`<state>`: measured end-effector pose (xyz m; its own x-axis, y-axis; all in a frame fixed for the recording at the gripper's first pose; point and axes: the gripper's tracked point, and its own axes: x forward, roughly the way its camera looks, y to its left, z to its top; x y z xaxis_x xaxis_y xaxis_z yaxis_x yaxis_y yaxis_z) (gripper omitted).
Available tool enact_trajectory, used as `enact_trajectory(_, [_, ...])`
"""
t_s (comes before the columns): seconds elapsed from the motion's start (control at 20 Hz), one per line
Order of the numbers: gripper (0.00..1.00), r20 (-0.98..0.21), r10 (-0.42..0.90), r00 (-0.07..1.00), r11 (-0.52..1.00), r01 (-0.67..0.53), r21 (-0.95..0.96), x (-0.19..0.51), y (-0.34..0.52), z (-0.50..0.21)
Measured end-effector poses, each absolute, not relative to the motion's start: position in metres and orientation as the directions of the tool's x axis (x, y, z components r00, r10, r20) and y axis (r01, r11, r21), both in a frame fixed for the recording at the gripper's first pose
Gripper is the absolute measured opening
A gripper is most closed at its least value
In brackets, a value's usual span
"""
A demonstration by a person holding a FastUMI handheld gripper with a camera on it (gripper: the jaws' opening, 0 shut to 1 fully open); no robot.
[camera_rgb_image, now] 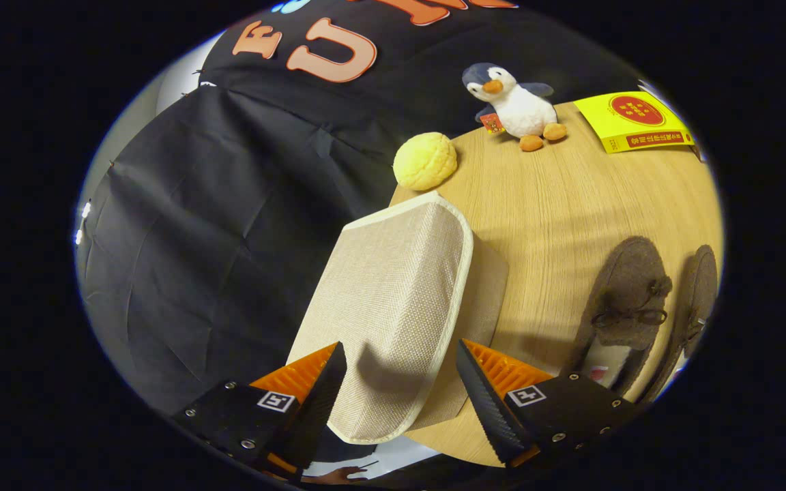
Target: Open the storage box then place both shoes into the box .Put the left shoe in first, then the right shoe, with the right side of both shoes facing outward in a uniform manner.
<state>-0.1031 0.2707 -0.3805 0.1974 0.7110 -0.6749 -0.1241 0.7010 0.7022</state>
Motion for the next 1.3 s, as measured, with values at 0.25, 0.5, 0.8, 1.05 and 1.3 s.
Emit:
enact_trajectory(0.25, [0.97, -0.623, 0.766, 0.158, 0.641, -0.115, 0.759, -0.113, 0.283, -0.387])
enact_trajectory(0.5, [0.87, -0.615, 0.772, 0.158, 0.631, -0.081, 0.771, -0.112, 0.283, -0.378])
enact_trajectory(0.8, [0.68, -0.561, 0.796, 0.227, 0.590, -0.090, 0.802, -0.102, 0.281, -0.327])
enact_trajectory(1.05, [0.63, -0.496, 0.831, 0.254, 0.541, -0.157, 0.826, -0.090, 0.309, -0.280])
enact_trajectory(1.3, [0.47, -0.419, 0.871, 0.258, 0.475, -0.218, 0.853, -0.079, 0.348, -0.237])
